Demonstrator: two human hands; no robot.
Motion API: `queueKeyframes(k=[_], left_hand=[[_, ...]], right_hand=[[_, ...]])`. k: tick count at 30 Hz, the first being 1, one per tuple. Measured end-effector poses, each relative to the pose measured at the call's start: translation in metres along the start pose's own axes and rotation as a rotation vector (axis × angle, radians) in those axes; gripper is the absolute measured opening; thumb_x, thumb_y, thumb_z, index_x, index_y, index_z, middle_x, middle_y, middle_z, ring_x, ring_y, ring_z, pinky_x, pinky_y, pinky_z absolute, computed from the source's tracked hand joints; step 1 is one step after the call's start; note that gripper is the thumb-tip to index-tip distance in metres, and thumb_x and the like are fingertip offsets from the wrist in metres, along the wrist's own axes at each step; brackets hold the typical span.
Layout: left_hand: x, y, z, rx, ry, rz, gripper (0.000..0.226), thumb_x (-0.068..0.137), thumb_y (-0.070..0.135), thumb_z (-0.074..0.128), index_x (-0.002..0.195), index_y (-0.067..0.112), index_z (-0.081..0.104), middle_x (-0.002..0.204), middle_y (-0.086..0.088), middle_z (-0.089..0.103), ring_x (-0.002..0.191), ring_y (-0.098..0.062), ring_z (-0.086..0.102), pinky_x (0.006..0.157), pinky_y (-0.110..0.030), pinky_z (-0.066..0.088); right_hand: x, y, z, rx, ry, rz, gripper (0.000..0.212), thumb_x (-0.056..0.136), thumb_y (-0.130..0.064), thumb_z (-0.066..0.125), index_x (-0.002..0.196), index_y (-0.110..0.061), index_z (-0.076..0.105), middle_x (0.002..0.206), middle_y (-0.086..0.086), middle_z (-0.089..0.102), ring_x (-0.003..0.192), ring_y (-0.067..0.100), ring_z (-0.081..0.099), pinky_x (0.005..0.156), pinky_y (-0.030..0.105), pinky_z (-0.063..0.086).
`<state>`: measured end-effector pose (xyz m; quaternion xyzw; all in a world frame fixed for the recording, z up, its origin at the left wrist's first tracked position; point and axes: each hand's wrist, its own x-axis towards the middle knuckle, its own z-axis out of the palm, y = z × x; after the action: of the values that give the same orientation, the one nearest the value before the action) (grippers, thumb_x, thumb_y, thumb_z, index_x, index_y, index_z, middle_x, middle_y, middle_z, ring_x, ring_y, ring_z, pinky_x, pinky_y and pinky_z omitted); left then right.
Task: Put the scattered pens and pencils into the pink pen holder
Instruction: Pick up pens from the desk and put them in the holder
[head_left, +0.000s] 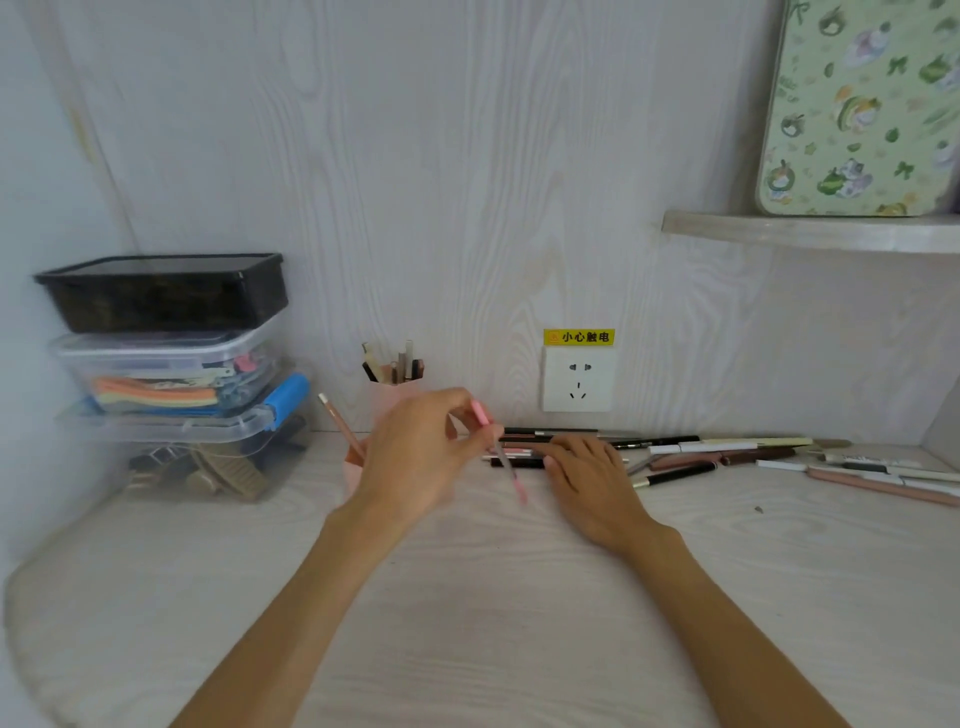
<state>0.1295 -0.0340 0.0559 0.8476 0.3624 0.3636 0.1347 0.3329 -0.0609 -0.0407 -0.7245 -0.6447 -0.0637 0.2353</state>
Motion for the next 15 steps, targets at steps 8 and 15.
queueKeyframes(k=[8,15], left_hand=[[0.006,-0.023,-0.068,-0.347,0.576,-0.056,0.018,0.080,0.029,0.071,0.097,0.024,0.067,0.084,0.015,0.069,0.075,-0.003,0.066,0.074,-0.028,0.055],[0.018,-0.030,-0.078,-0.009,0.812,-0.008,0.038,0.085,0.039,0.065,0.117,0.023,0.054,0.090,0.006,0.072,0.078,-0.011,0.069,0.062,-0.026,0.048]], right_hand=[[0.017,-0.024,0.014,0.004,0.028,0.062,0.026,0.092,-0.036,0.046,0.111,-0.022,0.058,0.113,0.003,0.052,0.109,0.024,0.046,0.093,0.036,0.033],[0.015,-0.019,0.014,0.024,0.047,0.054,0.024,0.093,-0.027,0.046,0.115,-0.023,0.055,0.116,0.000,0.051,0.112,0.021,0.043,0.097,0.033,0.030]])
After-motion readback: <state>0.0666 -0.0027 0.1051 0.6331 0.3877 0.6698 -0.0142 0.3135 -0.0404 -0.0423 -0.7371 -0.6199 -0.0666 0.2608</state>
